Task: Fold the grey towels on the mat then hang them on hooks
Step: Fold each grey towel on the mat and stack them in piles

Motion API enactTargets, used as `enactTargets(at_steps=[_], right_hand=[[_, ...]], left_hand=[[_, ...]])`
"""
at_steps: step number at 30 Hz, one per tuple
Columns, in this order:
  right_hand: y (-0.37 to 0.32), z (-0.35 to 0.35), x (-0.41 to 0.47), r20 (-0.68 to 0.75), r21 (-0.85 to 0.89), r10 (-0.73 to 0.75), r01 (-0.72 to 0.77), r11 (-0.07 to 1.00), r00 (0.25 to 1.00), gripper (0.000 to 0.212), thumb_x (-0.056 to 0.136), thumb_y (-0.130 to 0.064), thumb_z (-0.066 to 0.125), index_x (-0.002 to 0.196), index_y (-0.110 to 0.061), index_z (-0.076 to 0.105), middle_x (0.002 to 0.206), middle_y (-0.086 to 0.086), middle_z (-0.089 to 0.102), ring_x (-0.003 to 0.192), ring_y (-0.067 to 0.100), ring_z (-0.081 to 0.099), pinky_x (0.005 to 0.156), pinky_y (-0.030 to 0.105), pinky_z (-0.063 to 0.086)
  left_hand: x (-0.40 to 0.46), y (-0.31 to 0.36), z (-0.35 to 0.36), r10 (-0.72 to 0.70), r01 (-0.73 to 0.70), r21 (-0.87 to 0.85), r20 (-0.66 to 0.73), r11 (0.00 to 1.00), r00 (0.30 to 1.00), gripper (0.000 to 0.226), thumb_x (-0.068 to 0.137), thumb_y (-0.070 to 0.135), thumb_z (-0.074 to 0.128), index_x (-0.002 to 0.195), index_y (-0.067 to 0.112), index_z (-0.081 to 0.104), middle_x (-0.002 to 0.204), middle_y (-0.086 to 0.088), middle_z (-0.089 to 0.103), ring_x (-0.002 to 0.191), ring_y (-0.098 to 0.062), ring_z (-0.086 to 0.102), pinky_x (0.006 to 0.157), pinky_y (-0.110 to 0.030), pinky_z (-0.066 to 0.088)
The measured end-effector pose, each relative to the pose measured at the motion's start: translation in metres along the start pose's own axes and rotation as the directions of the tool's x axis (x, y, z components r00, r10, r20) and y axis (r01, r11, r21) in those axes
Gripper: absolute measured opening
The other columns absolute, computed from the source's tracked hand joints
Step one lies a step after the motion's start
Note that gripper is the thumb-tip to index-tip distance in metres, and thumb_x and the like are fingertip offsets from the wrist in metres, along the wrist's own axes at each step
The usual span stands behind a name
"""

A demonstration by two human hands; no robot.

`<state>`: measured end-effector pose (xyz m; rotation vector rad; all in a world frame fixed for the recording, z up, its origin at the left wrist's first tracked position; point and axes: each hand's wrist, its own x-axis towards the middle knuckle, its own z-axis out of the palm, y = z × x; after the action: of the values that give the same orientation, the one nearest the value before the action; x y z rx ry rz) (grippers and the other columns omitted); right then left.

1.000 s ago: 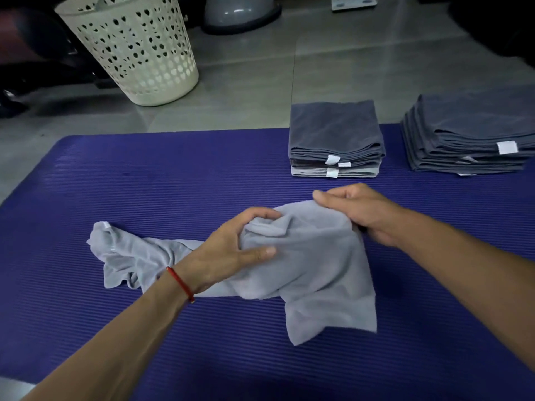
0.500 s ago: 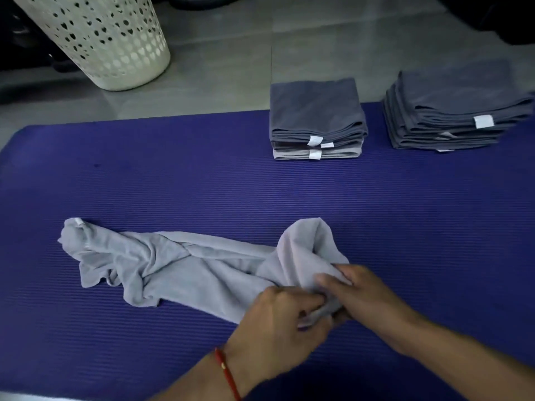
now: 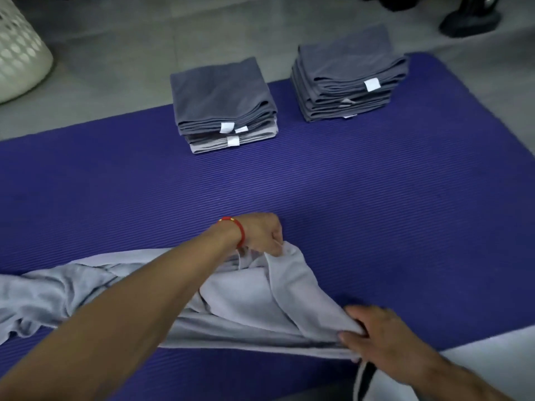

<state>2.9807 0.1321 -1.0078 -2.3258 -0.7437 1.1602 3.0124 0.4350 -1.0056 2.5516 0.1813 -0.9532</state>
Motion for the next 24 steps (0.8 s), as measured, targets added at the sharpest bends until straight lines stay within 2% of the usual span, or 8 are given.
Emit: enactTargets(at_steps=[2,4,7,9,10,14,18,24], right_hand=[[0.000,-0.017,-0.004,-0.062,0.061,0.026,-0.022,0.998,0.998,0.017,0.093,-0.022,0.070,0.078,-0.019,0.062,0.066,-0.005,0.067,0.059,0.002,0.066,0.055,0.014,0.044],[-0.003,-0.043,-0.006,-0.134,0.043,0.018,-0.012,0.999,0.991,0.016,0.093,-0.019,0.072,0.079,-0.020,0.065,0.066,-0.010,0.069,0.059,0.003,0.067,0.054,0.015,0.045],[-0.007,-0.093,-0.003,-0.341,-0.025,-0.091,0.088,0.996,0.935,0.016,0.091,-0.023,0.075,0.081,-0.033,0.066,0.067,-0.016,0.067,0.064,0.004,0.064,0.055,0.014,0.042],[-0.013,-0.127,-0.005,-0.481,-0.039,-0.143,0.142,0.989,0.865,0.006,0.088,-0.028,0.074,0.089,-0.032,0.069,0.070,-0.019,0.067,0.068,0.004,0.064,0.058,0.014,0.043],[-0.012,-0.140,-0.007,-0.512,-0.045,-0.149,0.146,0.988,0.846,0.005,0.088,-0.028,0.074,0.090,-0.031,0.070,0.070,-0.019,0.068,0.069,0.003,0.064,0.059,0.014,0.043],[0.028,-0.146,-0.008,-0.389,0.027,0.035,-0.027,0.999,0.921,0.017,0.085,-0.027,0.080,0.077,-0.036,0.069,0.065,-0.017,0.067,0.061,0.001,0.062,0.059,0.016,0.044],[0.077,-0.099,-0.002,-0.324,0.100,0.318,-0.302,0.948,0.891,0.017,0.085,-0.028,0.080,0.073,-0.028,0.068,0.059,-0.014,0.066,0.053,0.001,0.060,0.056,0.018,0.043],[0.081,-0.053,0.002,-0.319,0.437,0.582,-0.429,0.791,0.748,0.026,0.096,-0.023,0.061,0.076,-0.008,0.068,0.054,0.004,0.070,0.047,0.014,0.066,0.059,0.026,0.050]], left_hand=[[-0.012,-0.001,-0.007,0.009,-0.010,-0.021,-0.066,1.000,0.998,0.015,0.092,0.029,0.062,0.102,0.019,0.069,0.096,0.005,0.064,0.091,-0.017,0.064,0.057,-0.015,0.044],[-0.030,-0.009,-0.023,-0.046,-0.006,-0.167,-0.309,0.986,0.950,0.012,0.095,0.031,0.061,0.096,0.020,0.065,0.091,0.009,0.062,0.093,-0.018,0.063,0.063,-0.021,0.040],[-0.064,-0.012,-0.046,-0.113,-0.186,-0.319,-0.725,0.929,0.679,0.010,0.094,0.028,0.064,0.091,0.019,0.059,0.081,0.009,0.062,0.073,-0.007,0.055,0.064,-0.026,0.039],[-0.083,0.007,-0.046,-0.051,-0.309,-0.222,-0.877,0.925,0.478,0.012,0.096,0.026,0.062,0.091,0.017,0.055,0.074,0.009,0.058,0.066,-0.010,0.049,0.062,-0.027,0.039],[-0.089,0.018,-0.039,0.016,-0.334,-0.152,-0.893,0.930,0.450,0.013,0.096,0.027,0.061,0.092,0.018,0.054,0.073,0.010,0.055,0.065,-0.009,0.047,0.061,-0.028,0.040],[-0.074,0.028,0.010,0.274,-0.425,-0.052,-0.693,0.904,0.667,0.019,0.094,0.036,0.063,0.110,0.031,0.055,0.106,0.018,0.055,0.081,-0.004,0.056,0.075,-0.032,0.051],[-0.039,0.001,0.015,0.085,-0.264,-0.191,-0.638,0.945,0.765,0.035,0.093,0.018,0.066,0.127,0.022,0.057,0.122,0.008,0.054,0.102,-0.007,0.056,0.094,-0.028,0.046],[0.015,0.000,-0.012,-0.066,-0.118,-0.367,-0.454,0.923,0.889,0.051,0.100,0.036,0.058,0.146,0.016,0.048,0.134,0.000,0.057,0.122,-0.018,0.057,0.105,-0.031,0.042]])
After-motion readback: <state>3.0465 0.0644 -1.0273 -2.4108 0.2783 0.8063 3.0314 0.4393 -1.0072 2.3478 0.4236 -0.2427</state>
